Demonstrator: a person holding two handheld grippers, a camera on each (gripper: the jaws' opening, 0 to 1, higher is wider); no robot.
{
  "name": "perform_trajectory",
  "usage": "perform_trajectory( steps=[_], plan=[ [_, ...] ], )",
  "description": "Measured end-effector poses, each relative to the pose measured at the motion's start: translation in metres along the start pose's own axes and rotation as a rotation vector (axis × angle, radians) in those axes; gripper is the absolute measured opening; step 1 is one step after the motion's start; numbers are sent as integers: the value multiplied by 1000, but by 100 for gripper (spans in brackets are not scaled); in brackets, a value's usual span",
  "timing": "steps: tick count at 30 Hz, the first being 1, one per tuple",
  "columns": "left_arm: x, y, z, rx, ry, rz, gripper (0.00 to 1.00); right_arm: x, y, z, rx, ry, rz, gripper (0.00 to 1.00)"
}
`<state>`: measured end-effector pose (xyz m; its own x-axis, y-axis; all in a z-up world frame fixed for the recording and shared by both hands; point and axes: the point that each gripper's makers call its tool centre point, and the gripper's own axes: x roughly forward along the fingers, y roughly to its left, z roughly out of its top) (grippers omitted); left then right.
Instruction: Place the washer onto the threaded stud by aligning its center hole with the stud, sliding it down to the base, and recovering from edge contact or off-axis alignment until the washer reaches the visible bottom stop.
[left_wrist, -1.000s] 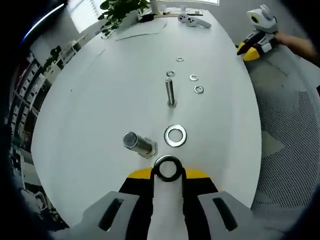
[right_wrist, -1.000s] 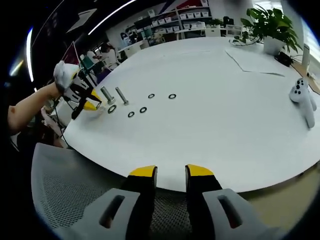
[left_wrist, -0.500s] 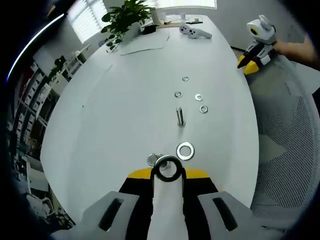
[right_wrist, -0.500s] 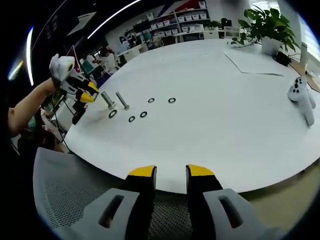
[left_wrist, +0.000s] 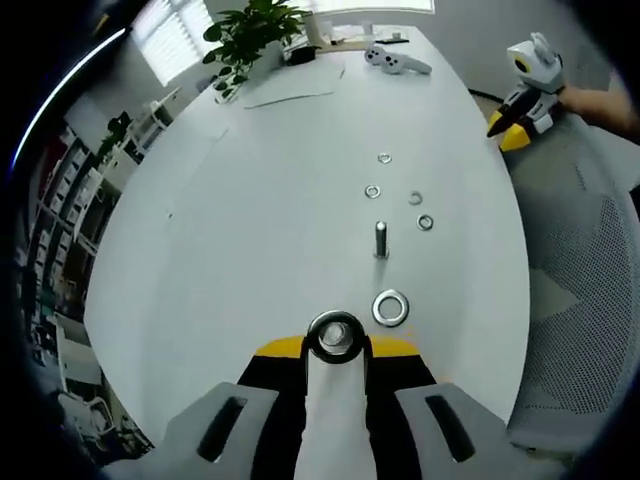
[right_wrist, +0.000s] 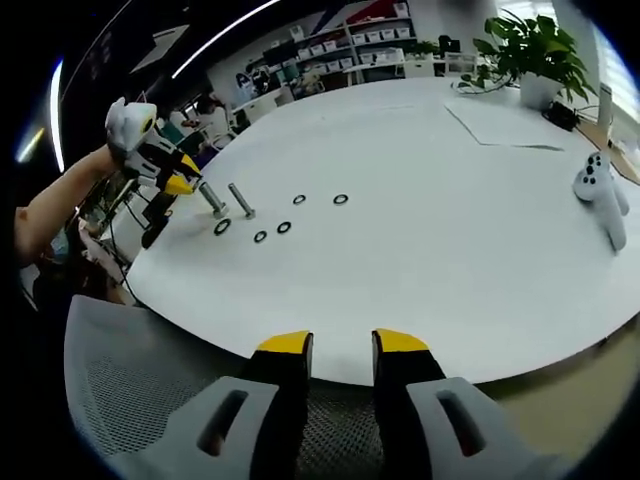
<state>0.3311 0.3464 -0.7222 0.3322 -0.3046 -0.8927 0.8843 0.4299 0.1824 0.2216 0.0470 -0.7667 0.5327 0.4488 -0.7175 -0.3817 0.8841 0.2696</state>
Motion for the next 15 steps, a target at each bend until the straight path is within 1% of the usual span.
perform_trajectory(
  steps=[15],
  plan=[
    [16,1,-4,-1,35,-41,19,1,1,-2,-12,20,5,26]
  ],
)
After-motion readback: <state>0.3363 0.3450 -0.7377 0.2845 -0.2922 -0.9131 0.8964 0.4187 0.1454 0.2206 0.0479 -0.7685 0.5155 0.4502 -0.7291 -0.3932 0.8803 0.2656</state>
